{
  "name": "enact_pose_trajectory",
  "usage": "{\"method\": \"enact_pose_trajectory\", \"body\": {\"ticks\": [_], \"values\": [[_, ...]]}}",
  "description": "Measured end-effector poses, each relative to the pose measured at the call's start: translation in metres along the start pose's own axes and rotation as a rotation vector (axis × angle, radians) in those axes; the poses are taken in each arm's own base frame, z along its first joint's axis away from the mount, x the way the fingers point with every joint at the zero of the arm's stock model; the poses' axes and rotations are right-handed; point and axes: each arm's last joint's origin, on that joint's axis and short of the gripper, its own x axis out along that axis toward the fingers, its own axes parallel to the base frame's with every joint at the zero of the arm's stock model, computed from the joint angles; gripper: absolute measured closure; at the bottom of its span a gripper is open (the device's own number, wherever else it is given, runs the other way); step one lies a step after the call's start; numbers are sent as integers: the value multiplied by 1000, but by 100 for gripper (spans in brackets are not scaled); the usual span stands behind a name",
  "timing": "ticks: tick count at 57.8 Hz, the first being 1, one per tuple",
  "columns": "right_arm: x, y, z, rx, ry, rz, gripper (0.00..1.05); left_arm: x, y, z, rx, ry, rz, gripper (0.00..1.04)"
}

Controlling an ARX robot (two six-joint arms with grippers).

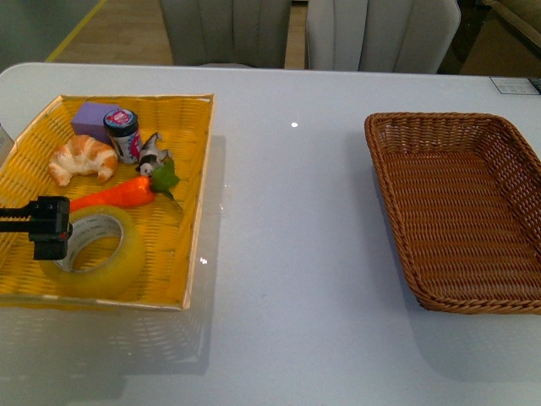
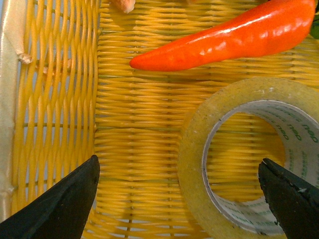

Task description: Move tape to another basket

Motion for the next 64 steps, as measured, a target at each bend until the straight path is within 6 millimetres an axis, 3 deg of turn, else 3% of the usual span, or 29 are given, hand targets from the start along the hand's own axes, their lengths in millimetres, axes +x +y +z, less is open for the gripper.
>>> {"method": "enact_pose_trajectory", "body": {"ticks": [30,52,64], "values": [[0,0,0,0,0,0,9,45,-6,3,32,69,7,11],[0,0,0,0,0,0,9,54,-14,1,17,124,-3,85],[0,0,0,0,0,0,9,47,-9,6,-26,108,-22,88]]}}
